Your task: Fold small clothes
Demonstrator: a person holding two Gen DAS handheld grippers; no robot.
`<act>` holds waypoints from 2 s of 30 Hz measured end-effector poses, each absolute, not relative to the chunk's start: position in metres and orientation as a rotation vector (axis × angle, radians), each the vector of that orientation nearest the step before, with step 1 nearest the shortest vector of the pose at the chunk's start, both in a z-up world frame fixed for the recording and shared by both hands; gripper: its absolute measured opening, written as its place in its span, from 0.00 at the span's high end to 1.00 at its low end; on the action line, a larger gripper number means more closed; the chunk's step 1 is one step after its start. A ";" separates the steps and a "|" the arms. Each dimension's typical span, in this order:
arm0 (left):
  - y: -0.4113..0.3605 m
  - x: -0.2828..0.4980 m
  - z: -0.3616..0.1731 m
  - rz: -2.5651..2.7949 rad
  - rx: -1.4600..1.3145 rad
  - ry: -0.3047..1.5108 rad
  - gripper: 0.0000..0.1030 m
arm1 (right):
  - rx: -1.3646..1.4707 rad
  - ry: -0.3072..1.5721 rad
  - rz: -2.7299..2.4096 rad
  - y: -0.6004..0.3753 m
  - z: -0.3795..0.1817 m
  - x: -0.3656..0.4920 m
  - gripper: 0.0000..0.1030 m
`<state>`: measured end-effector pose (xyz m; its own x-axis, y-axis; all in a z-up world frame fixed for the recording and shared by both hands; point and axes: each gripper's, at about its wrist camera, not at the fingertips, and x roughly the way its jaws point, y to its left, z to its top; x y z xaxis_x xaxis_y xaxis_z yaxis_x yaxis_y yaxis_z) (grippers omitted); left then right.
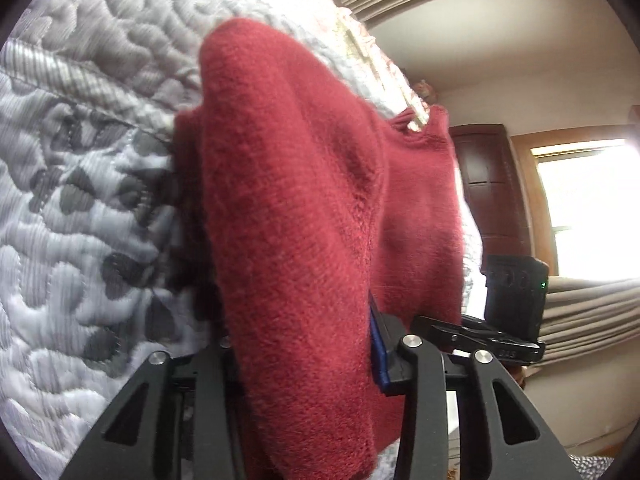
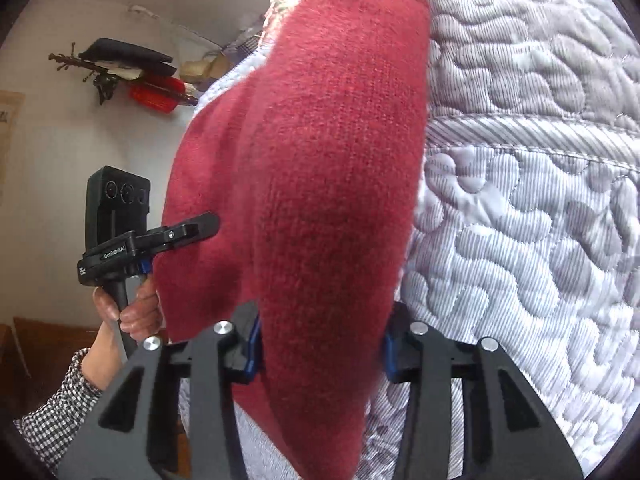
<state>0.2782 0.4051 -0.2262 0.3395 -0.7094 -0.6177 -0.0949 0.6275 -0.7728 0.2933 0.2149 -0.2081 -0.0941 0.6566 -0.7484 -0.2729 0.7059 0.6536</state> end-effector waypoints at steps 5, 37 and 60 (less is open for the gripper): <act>0.381 0.271 -0.196 -0.512 -0.800 1.135 0.64 | 0.333 1.404 0.835 0.198 -0.170 0.282 0.61; 0.151 0.227 -0.214 -0.455 -0.520 1.210 0.40 | 0.478 1.457 0.638 -0.013 -0.220 0.179 0.45; 0.186 0.080 -0.197 -0.239 -0.339 1.213 0.46 | 0.530 1.399 0.631 -0.044 -0.193 0.076 0.81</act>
